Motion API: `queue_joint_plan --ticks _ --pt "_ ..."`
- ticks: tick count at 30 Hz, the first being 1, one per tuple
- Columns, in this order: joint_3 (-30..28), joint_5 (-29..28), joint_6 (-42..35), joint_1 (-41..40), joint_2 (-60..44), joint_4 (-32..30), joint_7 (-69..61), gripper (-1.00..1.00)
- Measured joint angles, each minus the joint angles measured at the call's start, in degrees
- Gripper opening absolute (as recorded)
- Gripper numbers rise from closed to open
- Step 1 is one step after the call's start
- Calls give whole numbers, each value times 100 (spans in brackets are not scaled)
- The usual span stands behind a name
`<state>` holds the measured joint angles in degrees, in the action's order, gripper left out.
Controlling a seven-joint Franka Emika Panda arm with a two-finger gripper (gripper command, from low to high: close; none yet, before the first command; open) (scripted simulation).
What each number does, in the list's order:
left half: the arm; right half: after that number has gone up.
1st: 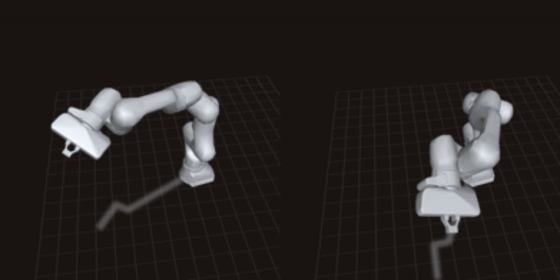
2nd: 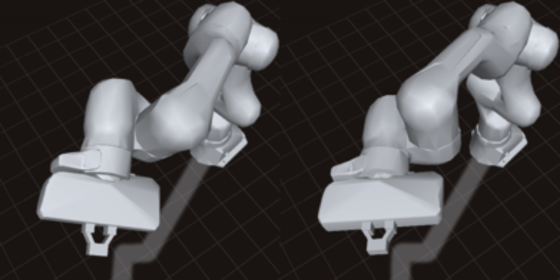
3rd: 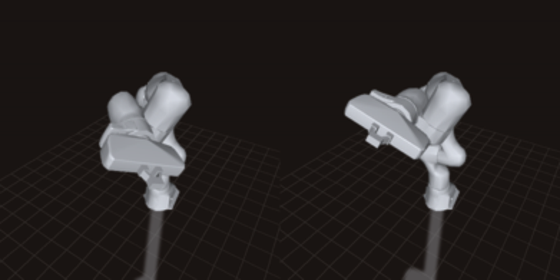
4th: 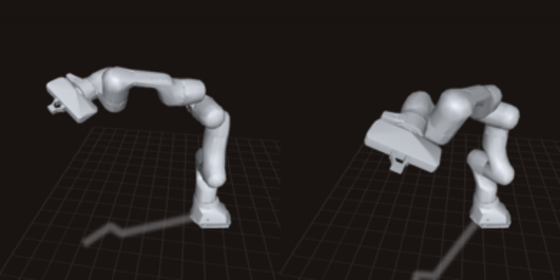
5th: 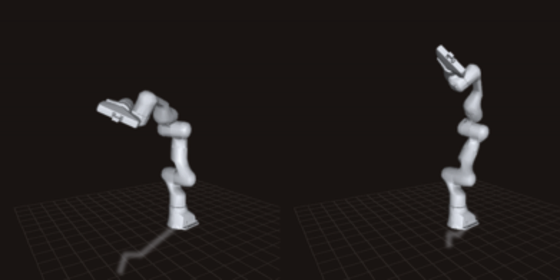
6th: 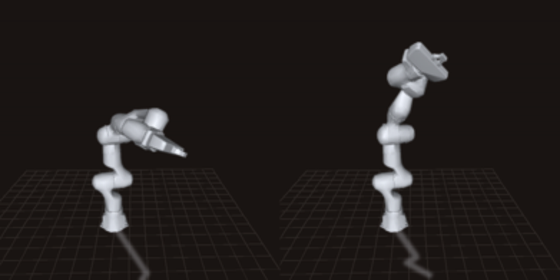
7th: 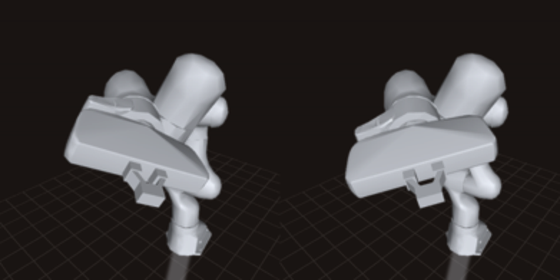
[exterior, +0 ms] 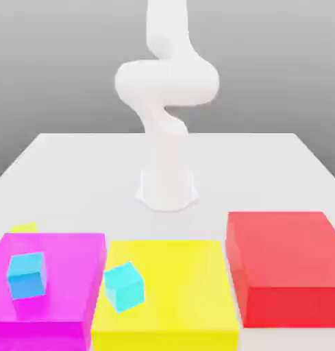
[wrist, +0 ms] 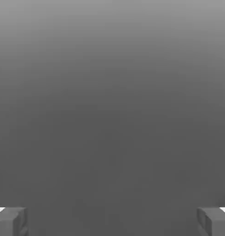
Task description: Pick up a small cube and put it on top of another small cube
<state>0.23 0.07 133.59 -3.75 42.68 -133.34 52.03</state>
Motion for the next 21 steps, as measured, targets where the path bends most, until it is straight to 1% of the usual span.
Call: queue_joint_plan --ticks 12,21 --pt "91 -9 882 -1777 -1523 -754 3030 0" --pt "-4 -106 1533 -2928 -2650 -1310 5334 0"
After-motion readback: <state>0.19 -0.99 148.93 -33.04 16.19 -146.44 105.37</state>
